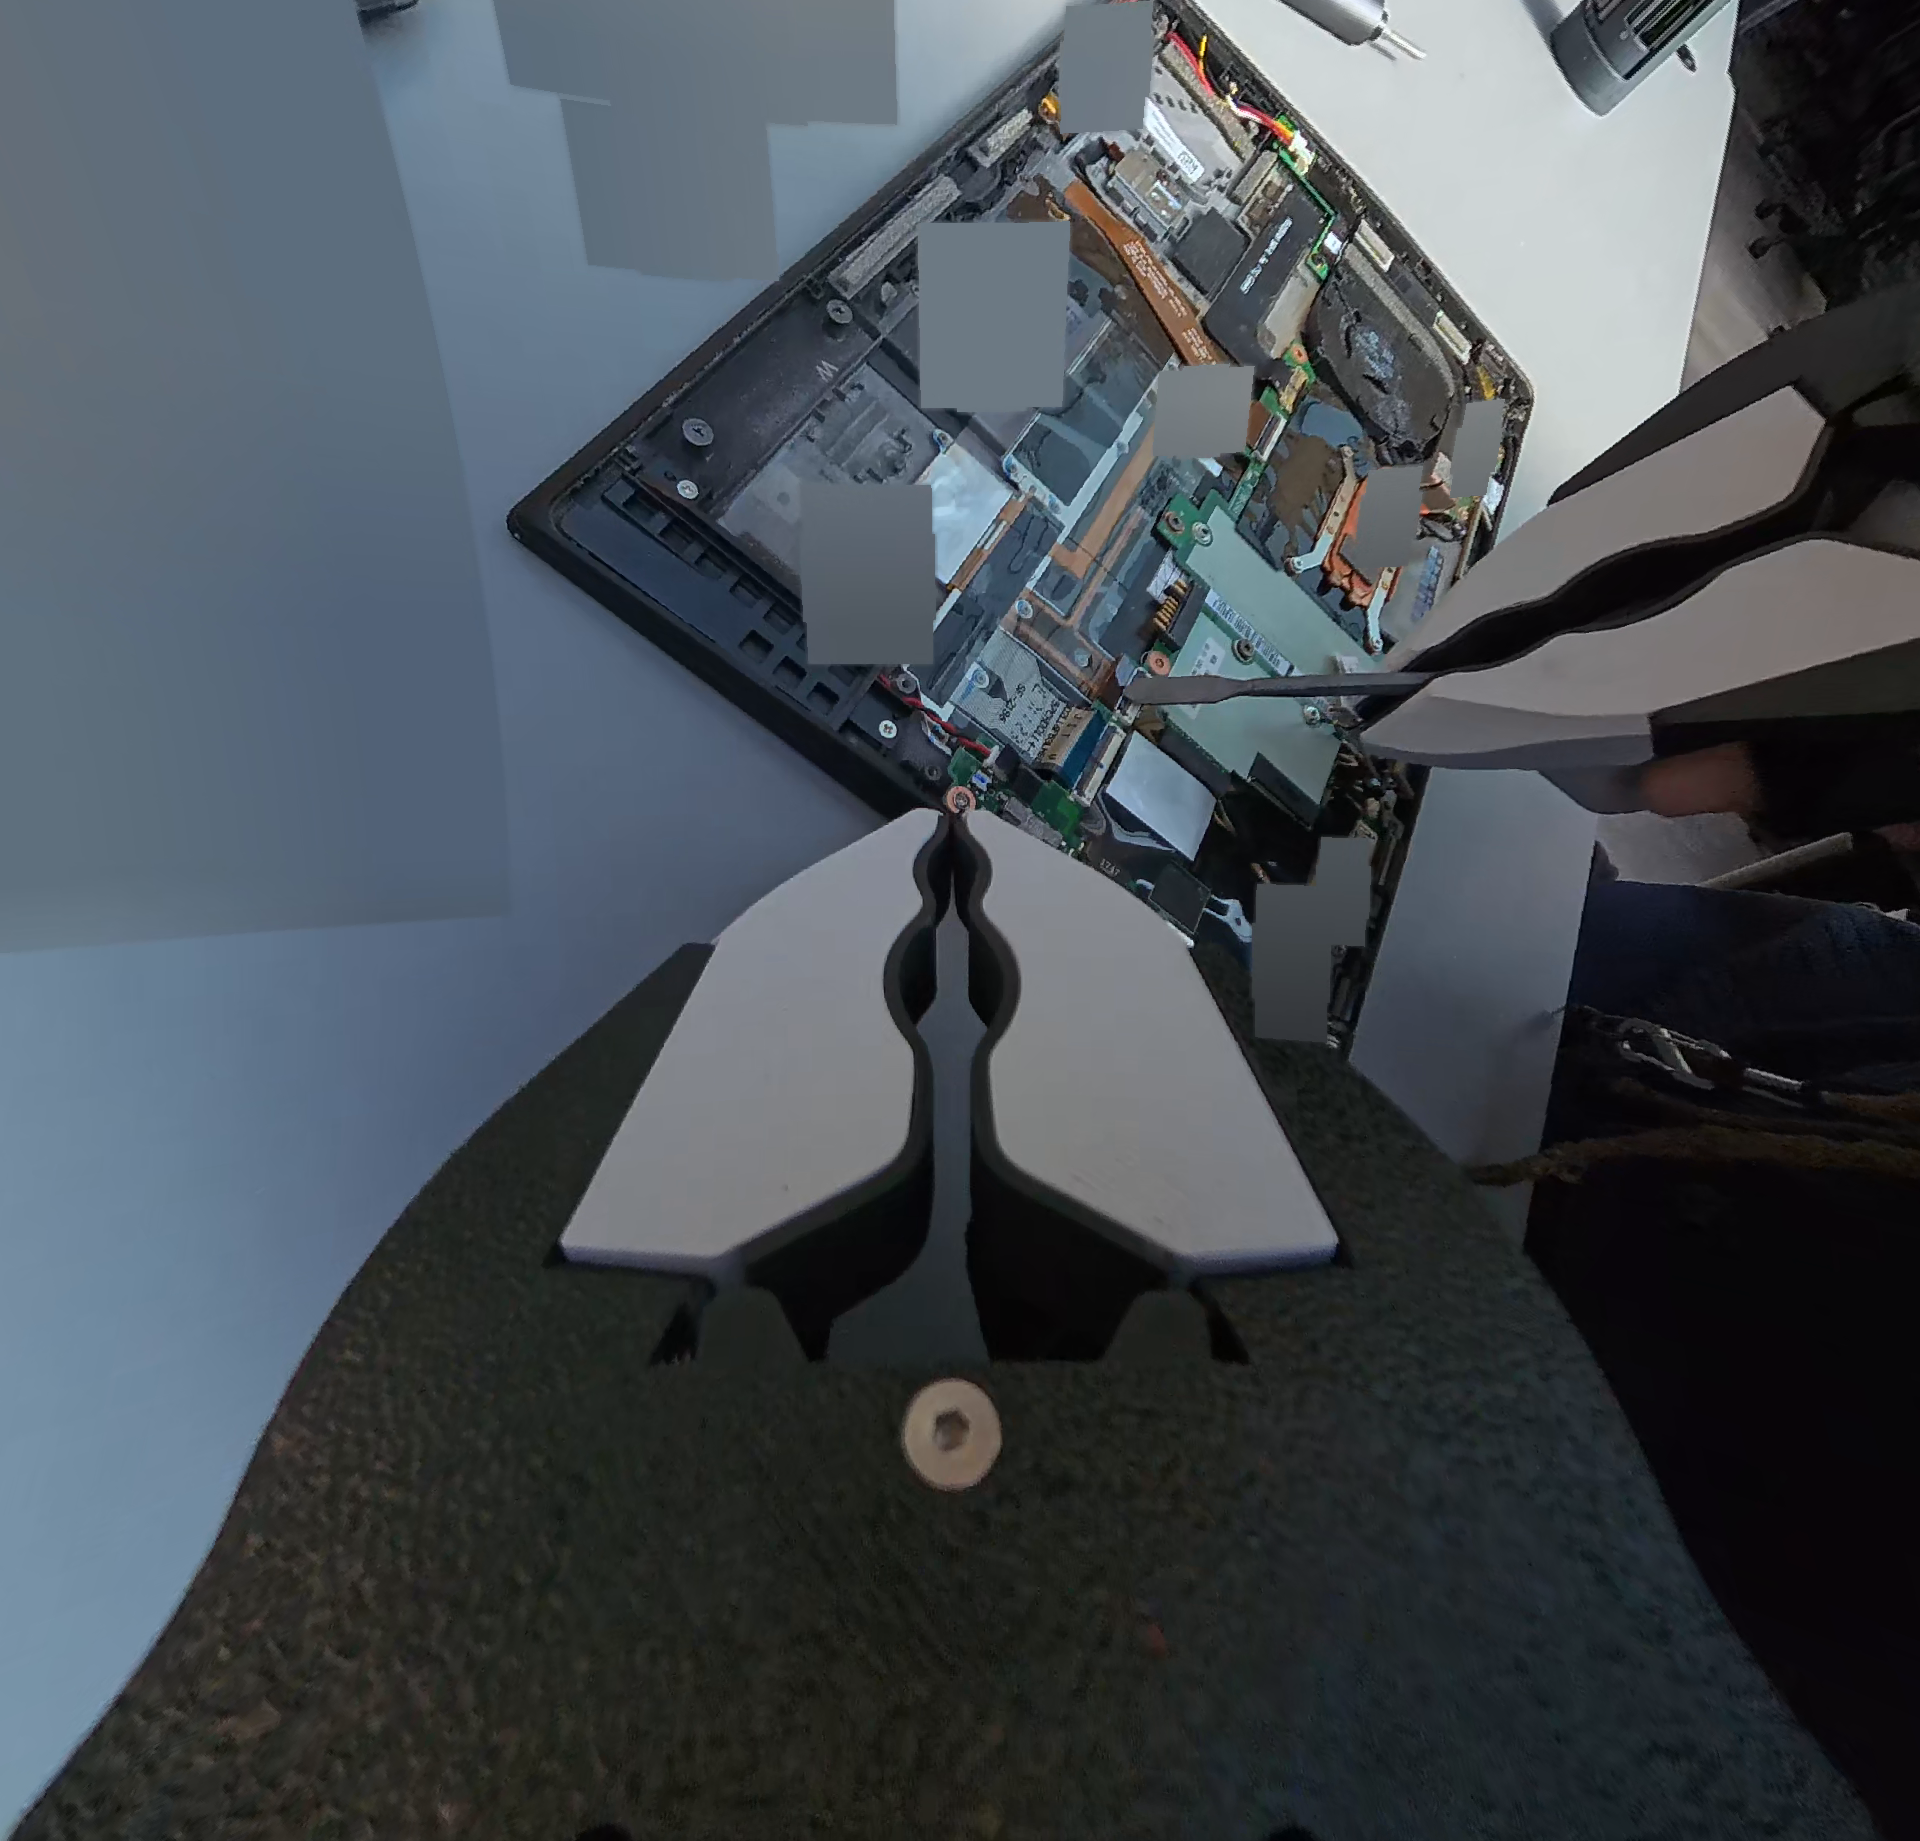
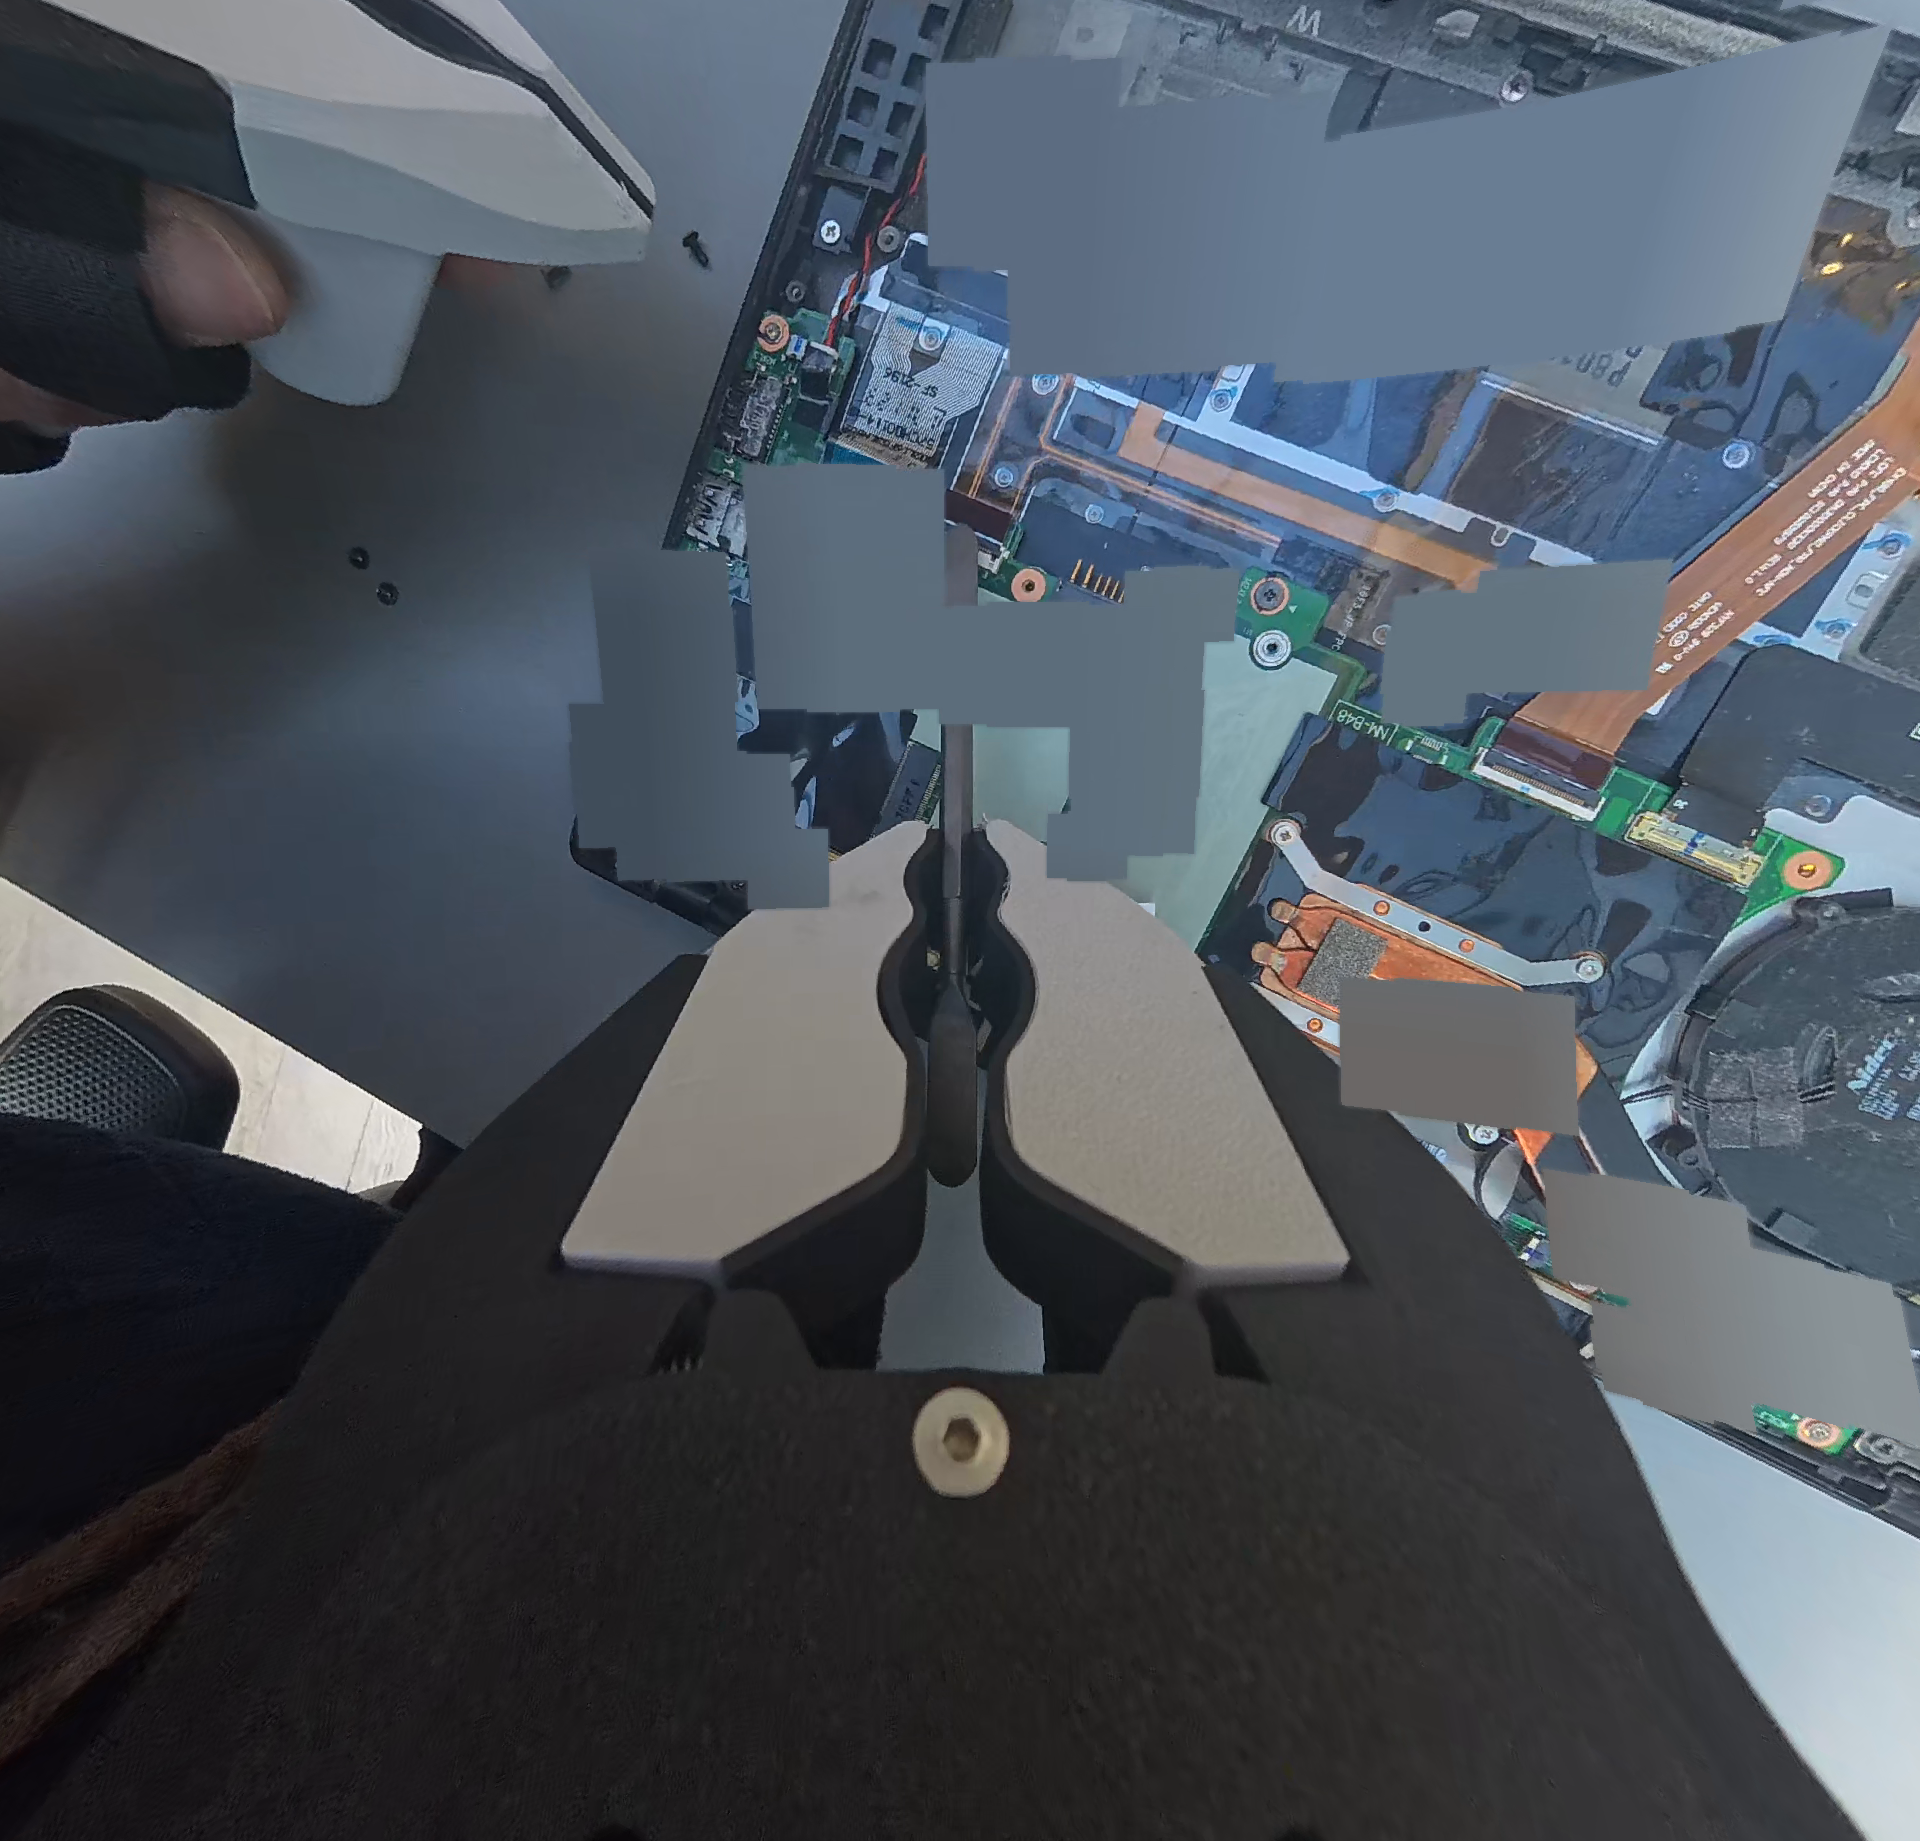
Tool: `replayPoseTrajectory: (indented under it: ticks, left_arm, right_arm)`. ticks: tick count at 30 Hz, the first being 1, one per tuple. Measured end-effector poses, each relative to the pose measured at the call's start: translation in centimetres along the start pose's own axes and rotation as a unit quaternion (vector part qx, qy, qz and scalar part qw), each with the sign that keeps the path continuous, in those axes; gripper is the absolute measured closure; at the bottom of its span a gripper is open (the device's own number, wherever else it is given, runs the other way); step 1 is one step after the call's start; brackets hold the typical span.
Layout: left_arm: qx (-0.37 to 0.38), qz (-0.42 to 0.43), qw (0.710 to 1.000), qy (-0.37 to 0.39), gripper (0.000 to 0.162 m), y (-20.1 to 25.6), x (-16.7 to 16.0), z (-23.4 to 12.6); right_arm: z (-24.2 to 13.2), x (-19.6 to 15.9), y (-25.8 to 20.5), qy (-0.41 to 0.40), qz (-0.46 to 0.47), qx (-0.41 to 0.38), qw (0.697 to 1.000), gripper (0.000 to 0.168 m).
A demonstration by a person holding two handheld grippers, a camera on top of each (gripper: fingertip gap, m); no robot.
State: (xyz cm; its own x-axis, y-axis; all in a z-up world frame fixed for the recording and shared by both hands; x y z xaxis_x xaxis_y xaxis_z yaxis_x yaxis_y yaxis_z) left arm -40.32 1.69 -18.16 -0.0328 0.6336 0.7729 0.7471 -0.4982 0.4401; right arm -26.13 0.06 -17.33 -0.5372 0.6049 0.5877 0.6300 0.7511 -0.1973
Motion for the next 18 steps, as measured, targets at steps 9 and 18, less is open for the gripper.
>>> replayPoseTrajectory:
  ticks: [9, 18]
  left_arm:
    - [0.001, -0.002, 1.000, 0.001, 0.162, -0.17, -0.02, -0.08]
    - [-0.002, -0.010, 1.000, -0.001, 0.162, -0.28, -0.16, -0.08]
  right_arm:
    - [-0.07, 0.15, -0.10, -0.004, -0.009, 0.005, 1.000, 0.165]
    - [-0.12, 0.20, 0.02, -0.011, -0.018, 0.007, 1.000, 0.165]
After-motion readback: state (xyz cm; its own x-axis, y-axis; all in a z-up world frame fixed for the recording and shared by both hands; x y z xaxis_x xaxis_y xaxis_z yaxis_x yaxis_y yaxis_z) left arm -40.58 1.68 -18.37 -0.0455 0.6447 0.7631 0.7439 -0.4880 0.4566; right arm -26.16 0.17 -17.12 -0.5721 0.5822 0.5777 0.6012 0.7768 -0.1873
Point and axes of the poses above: each gripper's, where its closed fingertips meet, z out along the fingers, x out of its top, y = z × x across the jaws, the point moved 3 cm from there along -z, back along the fingers, and after that the axes turned 12 degrees about y, right-handed, at the moved point
